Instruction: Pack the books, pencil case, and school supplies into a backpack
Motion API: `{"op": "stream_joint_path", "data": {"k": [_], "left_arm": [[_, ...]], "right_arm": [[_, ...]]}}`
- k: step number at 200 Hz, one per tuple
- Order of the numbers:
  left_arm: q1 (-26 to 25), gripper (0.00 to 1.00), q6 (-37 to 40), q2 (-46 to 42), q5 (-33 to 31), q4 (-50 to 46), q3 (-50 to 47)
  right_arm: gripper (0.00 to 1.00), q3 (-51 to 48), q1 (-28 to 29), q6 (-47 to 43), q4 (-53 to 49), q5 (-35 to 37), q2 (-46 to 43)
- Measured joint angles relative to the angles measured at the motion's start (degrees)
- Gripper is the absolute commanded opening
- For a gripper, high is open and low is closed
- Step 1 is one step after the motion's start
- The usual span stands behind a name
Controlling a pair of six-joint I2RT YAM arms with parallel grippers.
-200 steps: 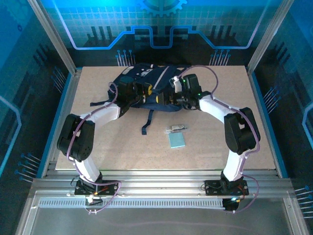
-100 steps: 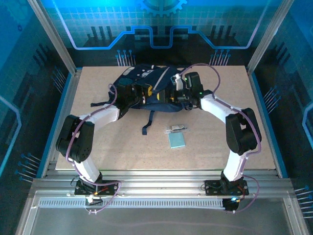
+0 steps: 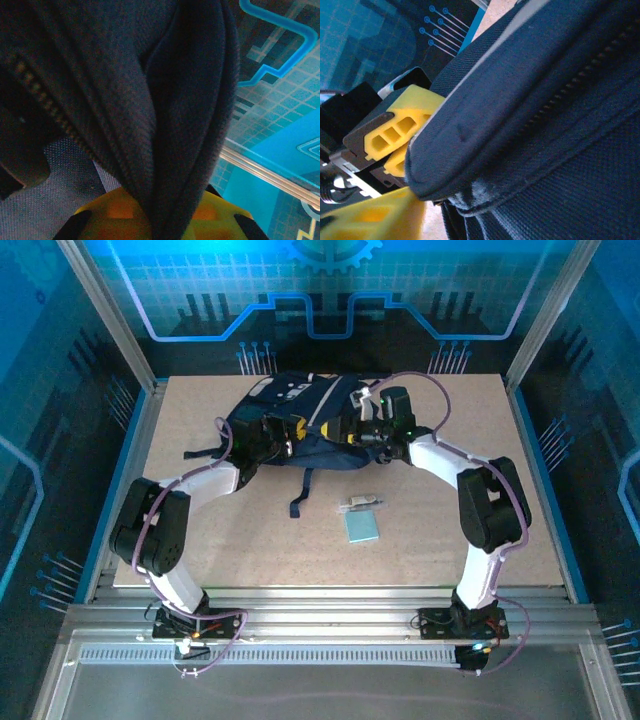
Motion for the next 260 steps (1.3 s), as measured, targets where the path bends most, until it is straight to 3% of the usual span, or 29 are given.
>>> {"op": "stream_joint_path", "data": {"k": [26,60,110,134,173,228,243,260], "left_arm": [[0.15,0.00,0.02,-0.02,0.68,-0.07,0.02],[0.83,0.00,0.31,-0.96,1.31,-1.84,0.02],[1.68,0.00,0.46,-1.79,1.68,-3.06,0.02],[2.40,0.00,0.46,-1.79,2.82,-2.93,0.02],[3.56,0.00,0.48,-1.79,4.09,-2.38,0.02],[3.78,0.00,0.48,-0.90,4.33,-1.49,0.02],[3.74,0.00,0.50,-0.76,4.31,-1.33,0.02],[3.54,0.00,0.48,-0.70,4.31,-1.29,0.02]], "right_arm": [[0.91,-1.44,-1.14,0.39,4.13,-1.53,1.22],[0.98,-1.57,-1.38,0.17,7.06,-3.52,2.45],[0.98,-0.81,-1.22,-0.46,9.05,-3.23,2.64],[0.93,-0.81,-1.22,0.50,11.54,-3.69,2.64],[0.75,-0.81,-0.61,0.13,13.53,-5.14,2.62],[0.72,-0.81,4.17,-6.71,6.49,-6.62,1.84],[0.64,-0.81,4.83,-7.50,4.79,-6.10,1.81],[0.46,-0.79,4.96,-8.66,2.75,-4.35,1.79]]}}
